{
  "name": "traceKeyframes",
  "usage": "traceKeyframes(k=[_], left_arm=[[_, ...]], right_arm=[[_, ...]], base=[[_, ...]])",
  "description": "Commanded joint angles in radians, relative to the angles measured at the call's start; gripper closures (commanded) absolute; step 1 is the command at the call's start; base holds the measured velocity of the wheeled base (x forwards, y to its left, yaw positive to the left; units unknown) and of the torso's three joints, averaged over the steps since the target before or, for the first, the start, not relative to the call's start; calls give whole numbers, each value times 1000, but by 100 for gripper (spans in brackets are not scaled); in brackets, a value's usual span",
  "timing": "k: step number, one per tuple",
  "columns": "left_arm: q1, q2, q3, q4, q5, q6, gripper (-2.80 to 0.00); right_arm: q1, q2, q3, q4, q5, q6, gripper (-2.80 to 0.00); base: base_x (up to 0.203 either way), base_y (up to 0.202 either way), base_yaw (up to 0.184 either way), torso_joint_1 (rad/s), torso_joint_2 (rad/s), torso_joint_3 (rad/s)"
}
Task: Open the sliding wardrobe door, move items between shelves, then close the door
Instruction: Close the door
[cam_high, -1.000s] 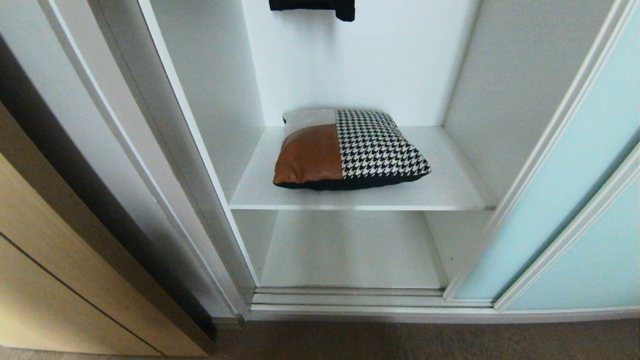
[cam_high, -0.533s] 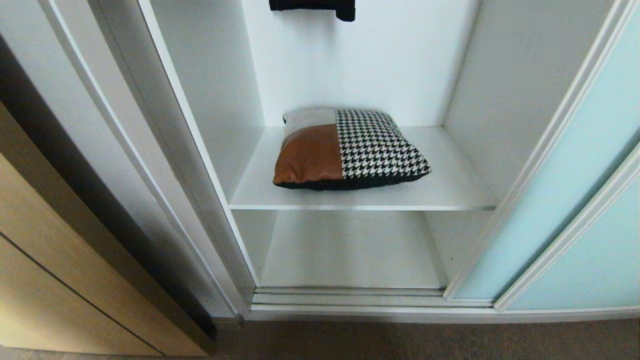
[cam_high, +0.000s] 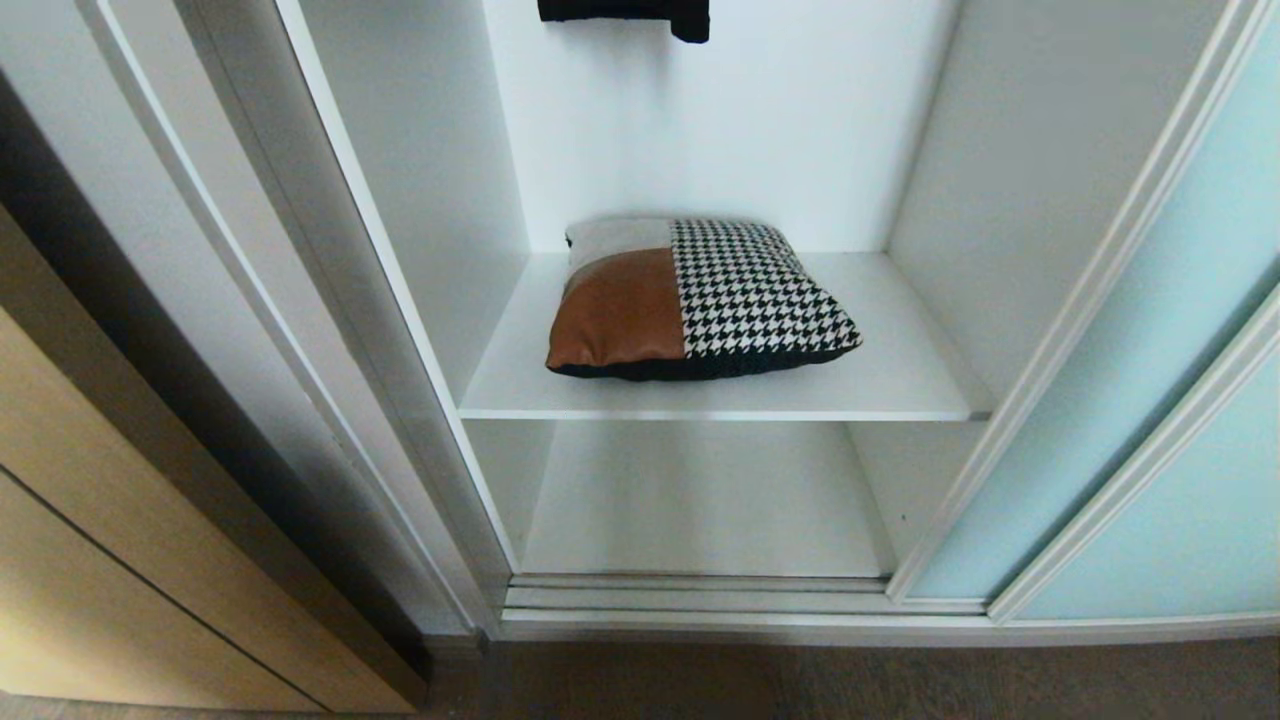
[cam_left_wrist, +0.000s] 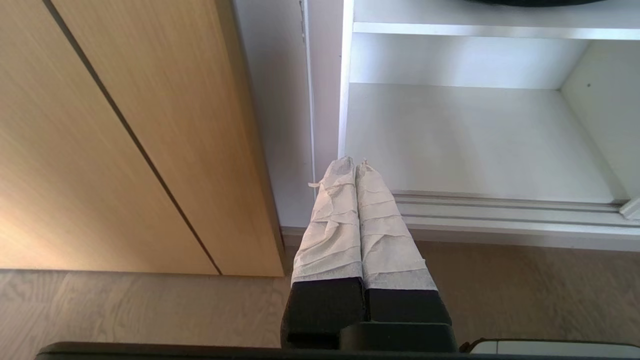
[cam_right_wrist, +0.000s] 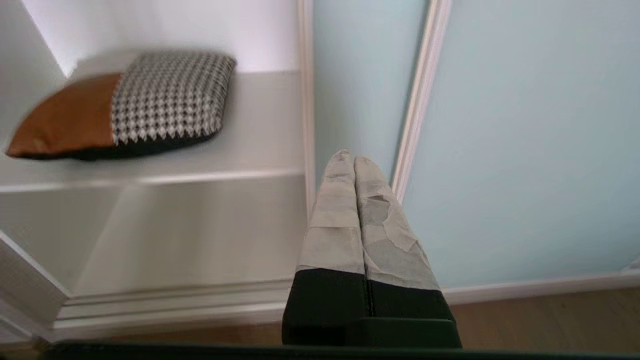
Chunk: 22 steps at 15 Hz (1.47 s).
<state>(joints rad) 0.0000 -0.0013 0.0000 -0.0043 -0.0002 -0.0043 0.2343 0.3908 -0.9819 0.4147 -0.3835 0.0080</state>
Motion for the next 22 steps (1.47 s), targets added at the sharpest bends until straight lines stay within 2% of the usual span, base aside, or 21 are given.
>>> traceKeyframes(k=[1, 5, 8, 13, 15, 16, 18, 22], left_arm=[[0, 1, 2, 0, 0, 0, 0], [0, 1, 2, 0, 0, 0, 0], [0, 1, 2, 0, 0, 0, 0], [0, 1, 2, 0, 0, 0, 0], [0, 1, 2, 0, 0, 0, 0], [0, 1, 2, 0, 0, 0, 0], [0, 1, 2, 0, 0, 0, 0], [0, 1, 2, 0, 0, 0, 0]], right_arm=[[18, 83, -45, 4, -8, 0, 0], [18, 189, -146, 2, -31, -14, 0], [20, 302, -232, 3, -161, -23, 0], [12, 418, -358, -2, -255, -34, 0], [-13, 454, -416, 2, -255, -36, 0], [-58, 475, -438, 5, -237, -37, 0], [-175, 513, -483, 9, -116, -37, 0], [-547, 604, -570, 3, 199, -47, 0]], base=[[0, 0, 0, 0, 0, 0], [0, 0, 0, 0, 0, 0], [0, 0, 0, 0, 0, 0], [0, 0, 0, 0, 0, 0], [0, 0, 0, 0, 0, 0], [0, 0, 0, 0, 0, 0], [0, 0, 0, 0, 0, 0], [0, 0, 0, 0, 0, 0]])
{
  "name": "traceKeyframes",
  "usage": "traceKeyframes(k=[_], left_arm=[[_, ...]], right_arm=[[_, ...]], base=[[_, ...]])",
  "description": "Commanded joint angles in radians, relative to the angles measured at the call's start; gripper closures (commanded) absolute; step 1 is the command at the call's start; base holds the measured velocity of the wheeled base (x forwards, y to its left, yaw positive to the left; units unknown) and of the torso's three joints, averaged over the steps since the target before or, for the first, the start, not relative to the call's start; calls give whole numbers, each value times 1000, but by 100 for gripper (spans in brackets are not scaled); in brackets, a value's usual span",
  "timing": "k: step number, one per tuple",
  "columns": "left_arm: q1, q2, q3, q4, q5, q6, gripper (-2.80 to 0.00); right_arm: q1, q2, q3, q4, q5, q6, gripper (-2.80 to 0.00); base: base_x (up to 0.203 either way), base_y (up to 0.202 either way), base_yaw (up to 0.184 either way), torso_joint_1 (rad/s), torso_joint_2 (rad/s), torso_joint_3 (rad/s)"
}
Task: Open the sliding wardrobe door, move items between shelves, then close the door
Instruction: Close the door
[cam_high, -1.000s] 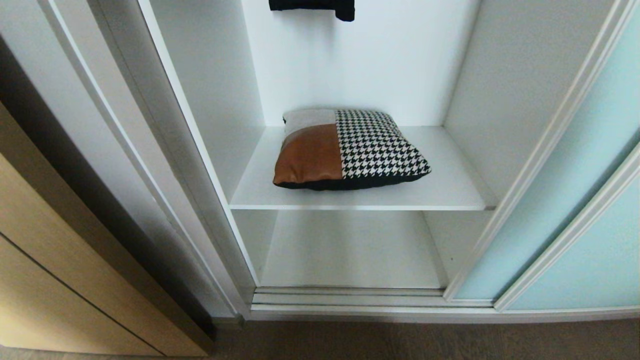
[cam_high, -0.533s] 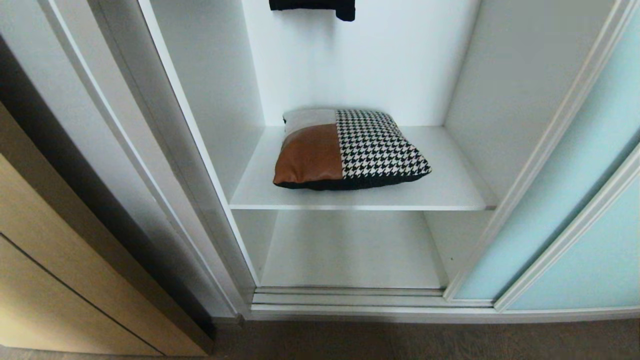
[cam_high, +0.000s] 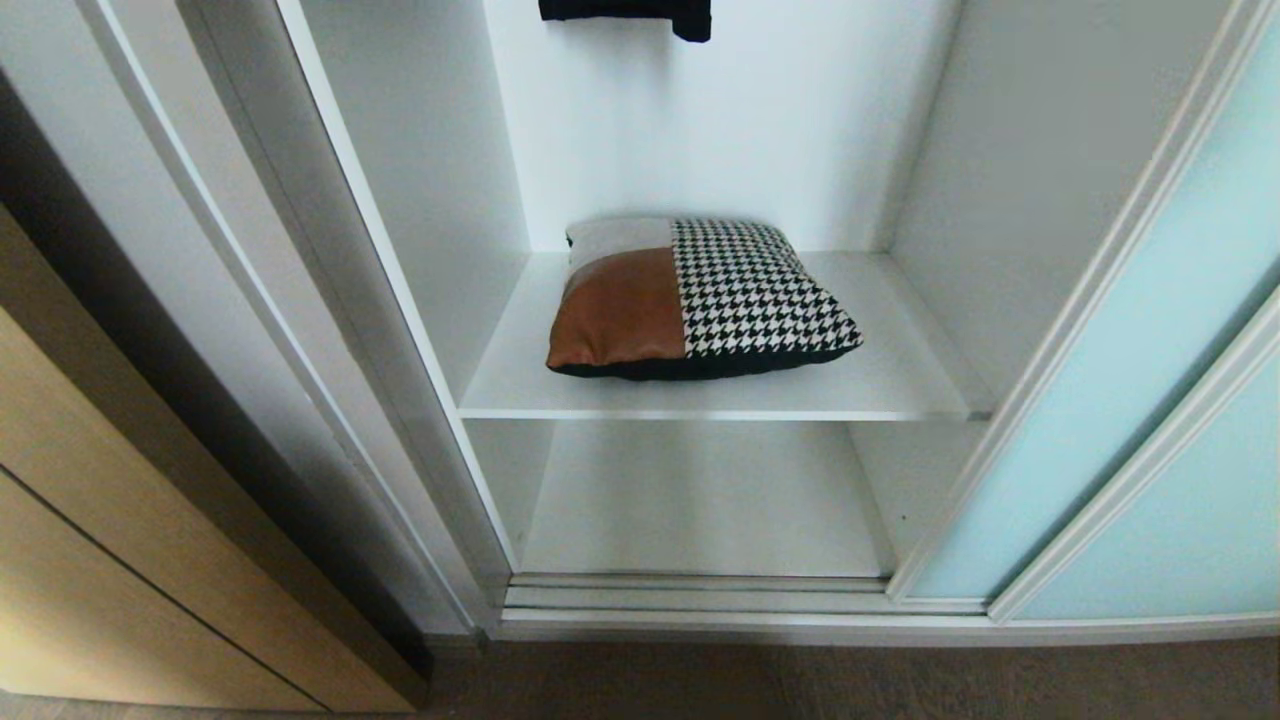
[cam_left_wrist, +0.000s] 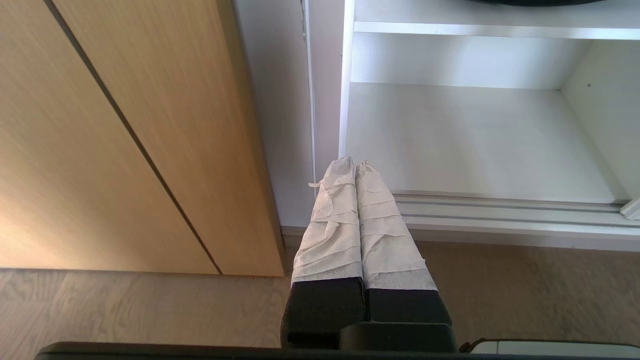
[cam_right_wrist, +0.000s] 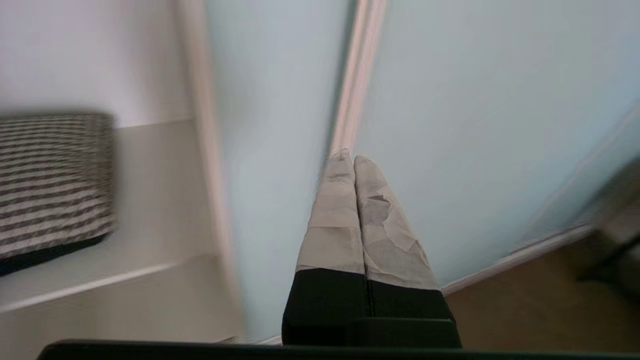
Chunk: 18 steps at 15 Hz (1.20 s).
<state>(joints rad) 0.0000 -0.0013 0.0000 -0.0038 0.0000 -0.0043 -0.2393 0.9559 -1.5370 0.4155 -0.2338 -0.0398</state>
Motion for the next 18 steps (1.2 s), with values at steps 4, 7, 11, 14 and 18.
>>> traceKeyframes(k=[4, 7, 11, 14, 18], left_arm=[[0, 1, 2, -1, 0, 0, 0], [0, 1, 2, -1, 0, 0, 0], [0, 1, 2, -1, 0, 0, 0], [0, 1, 2, -1, 0, 0, 0], [0, 1, 2, -1, 0, 0, 0]], right_arm=[[-516, 101, -56, -51, 478, -26, 0], [-777, 194, -66, -178, 725, -30, 0], [-933, 326, -76, -263, 1029, -21, 0], [-984, 409, -129, -273, 1222, 58, 0], [-1000, 471, -161, -275, 1371, 86, 0]], base=[[0, 0, 0, 0, 0, 0], [0, 0, 0, 0, 0, 0], [0, 0, 0, 0, 0, 0], [0, 0, 0, 0, 0, 0], [0, 0, 0, 0, 0, 0]])
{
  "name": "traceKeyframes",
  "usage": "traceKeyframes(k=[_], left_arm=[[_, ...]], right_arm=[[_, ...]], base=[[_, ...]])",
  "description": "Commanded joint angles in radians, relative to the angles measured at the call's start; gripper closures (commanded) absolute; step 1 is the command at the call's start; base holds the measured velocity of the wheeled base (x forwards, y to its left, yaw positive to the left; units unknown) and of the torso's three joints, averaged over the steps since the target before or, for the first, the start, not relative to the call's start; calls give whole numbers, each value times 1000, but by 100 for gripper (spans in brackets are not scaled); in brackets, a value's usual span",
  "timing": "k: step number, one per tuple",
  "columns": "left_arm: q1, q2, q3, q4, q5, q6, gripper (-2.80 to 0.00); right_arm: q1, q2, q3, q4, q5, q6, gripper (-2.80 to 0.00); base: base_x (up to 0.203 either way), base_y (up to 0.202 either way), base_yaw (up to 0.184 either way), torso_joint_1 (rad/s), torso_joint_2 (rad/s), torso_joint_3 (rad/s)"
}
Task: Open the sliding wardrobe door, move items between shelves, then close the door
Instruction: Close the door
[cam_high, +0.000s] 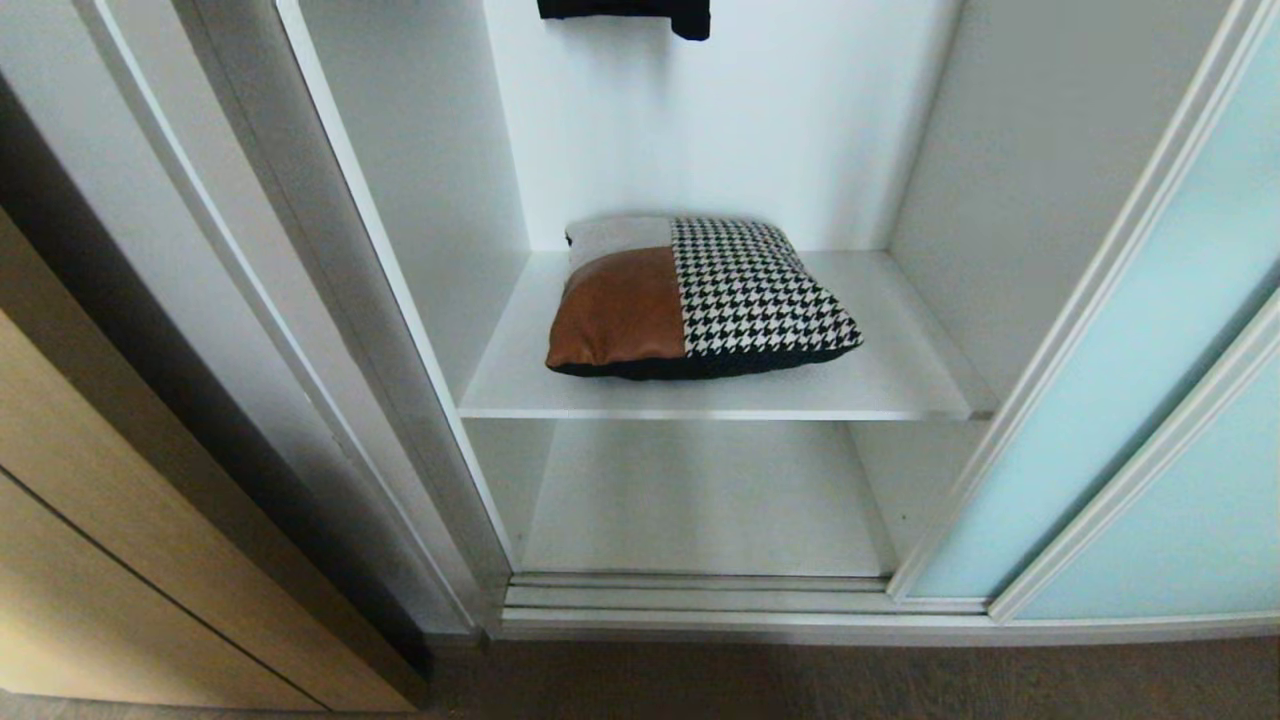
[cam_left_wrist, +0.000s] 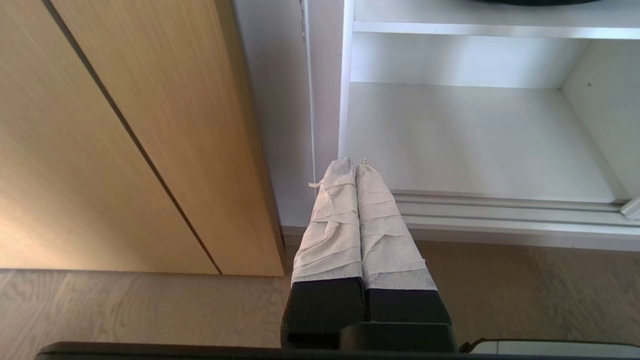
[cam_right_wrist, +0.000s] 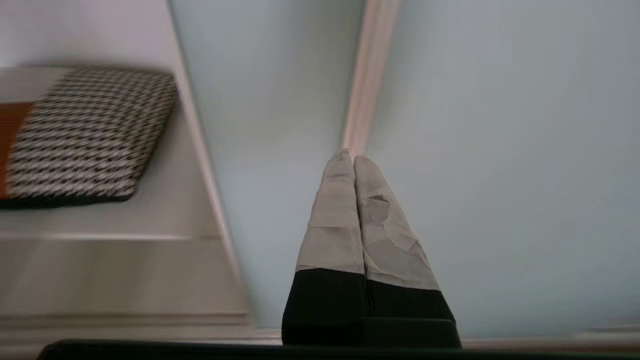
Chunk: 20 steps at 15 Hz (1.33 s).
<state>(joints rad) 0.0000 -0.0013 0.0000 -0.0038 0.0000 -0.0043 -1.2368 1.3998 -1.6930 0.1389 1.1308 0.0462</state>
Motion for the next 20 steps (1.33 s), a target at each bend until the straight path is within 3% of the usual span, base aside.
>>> traceKeyframes(k=[1, 3, 5, 7, 11, 16, 20], left_arm=[[0, 1, 2, -1, 0, 0, 0], [0, 1, 2, -1, 0, 0, 0], [0, 1, 2, -1, 0, 0, 0], [0, 1, 2, -1, 0, 0, 0], [0, 1, 2, -1, 0, 0, 0], [0, 1, 2, -1, 0, 0, 0], [0, 1, 2, -1, 0, 0, 0]], right_arm=[[-1, 54, -3, -2, 41, -1, 0], [8, 102, -2, -35, 93, 4, 0], [44, 144, -11, -43, 72, 0, 0], [57, 179, -34, -44, 1, 2, 0], [188, 217, -68, -29, -190, 5, 0], [289, 227, -79, 11, -199, -2, 0], [281, 306, -177, 14, -198, 0, 0]], base=[[0, 0, 0, 0, 0, 0], [0, 0, 0, 0, 0, 0], [0, 0, 0, 0, 0, 0], [0, 0, 0, 0, 0, 0], [0, 0, 0, 0, 0, 0], [0, 0, 0, 0, 0, 0], [0, 0, 0, 0, 0, 0]])
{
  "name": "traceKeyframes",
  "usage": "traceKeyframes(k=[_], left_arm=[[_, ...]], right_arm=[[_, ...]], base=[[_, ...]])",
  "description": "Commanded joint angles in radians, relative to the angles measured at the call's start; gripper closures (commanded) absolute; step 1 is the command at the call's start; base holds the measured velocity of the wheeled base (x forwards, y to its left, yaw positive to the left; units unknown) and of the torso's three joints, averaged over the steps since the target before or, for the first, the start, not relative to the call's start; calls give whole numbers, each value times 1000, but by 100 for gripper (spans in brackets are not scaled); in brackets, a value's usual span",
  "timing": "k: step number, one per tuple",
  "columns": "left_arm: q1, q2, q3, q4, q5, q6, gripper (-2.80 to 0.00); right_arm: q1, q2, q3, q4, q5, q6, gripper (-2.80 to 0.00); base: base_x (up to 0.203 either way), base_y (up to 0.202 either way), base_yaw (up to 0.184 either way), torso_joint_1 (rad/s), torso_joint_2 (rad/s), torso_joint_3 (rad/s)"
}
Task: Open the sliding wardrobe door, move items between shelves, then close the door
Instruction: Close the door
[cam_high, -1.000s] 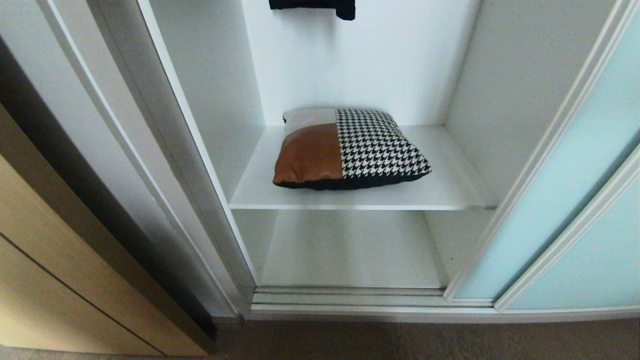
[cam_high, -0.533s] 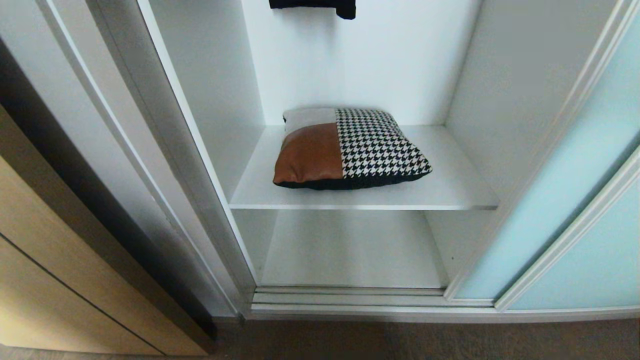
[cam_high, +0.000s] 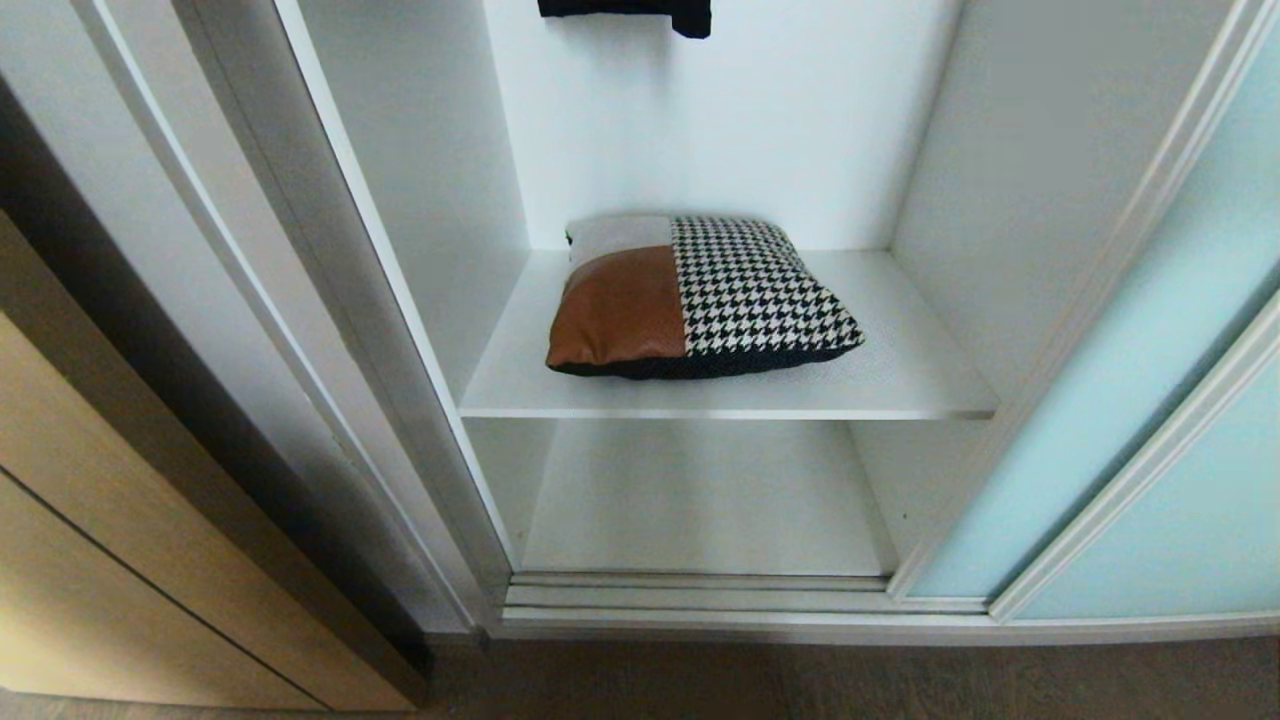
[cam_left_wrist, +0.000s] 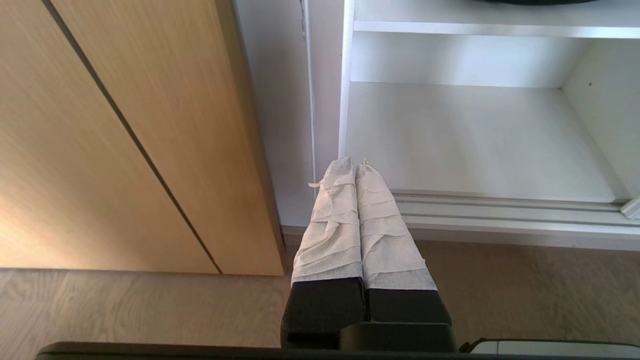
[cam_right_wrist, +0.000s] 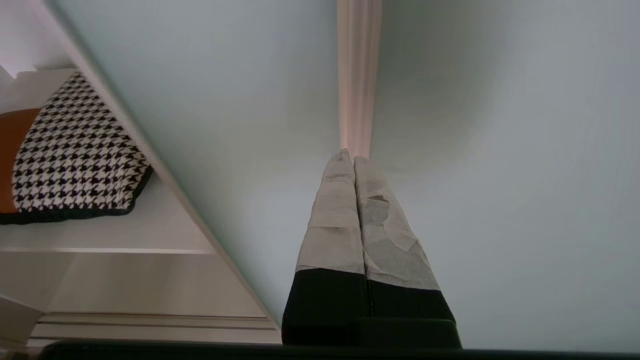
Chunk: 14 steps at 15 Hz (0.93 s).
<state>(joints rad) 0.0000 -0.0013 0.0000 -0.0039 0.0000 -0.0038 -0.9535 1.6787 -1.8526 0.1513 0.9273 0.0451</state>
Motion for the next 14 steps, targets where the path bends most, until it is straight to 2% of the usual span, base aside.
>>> traceKeyframes(k=[1, 9, 14], left_arm=[[0, 1, 2, -1, 0, -1, 0], [0, 1, 2, -1, 0, -1, 0], [0, 1, 2, -1, 0, -1, 0]], right_arm=[[-17, 21, -19, 2, 7, 0, 0], [-60, 14, -15, -2, 13, 14, 0], [-113, -62, 93, -8, 9, 33, 0]], base=[[0, 0, 0, 0, 0, 0], [0, 0, 0, 0, 0, 0], [0, 0, 0, 0, 0, 0]])
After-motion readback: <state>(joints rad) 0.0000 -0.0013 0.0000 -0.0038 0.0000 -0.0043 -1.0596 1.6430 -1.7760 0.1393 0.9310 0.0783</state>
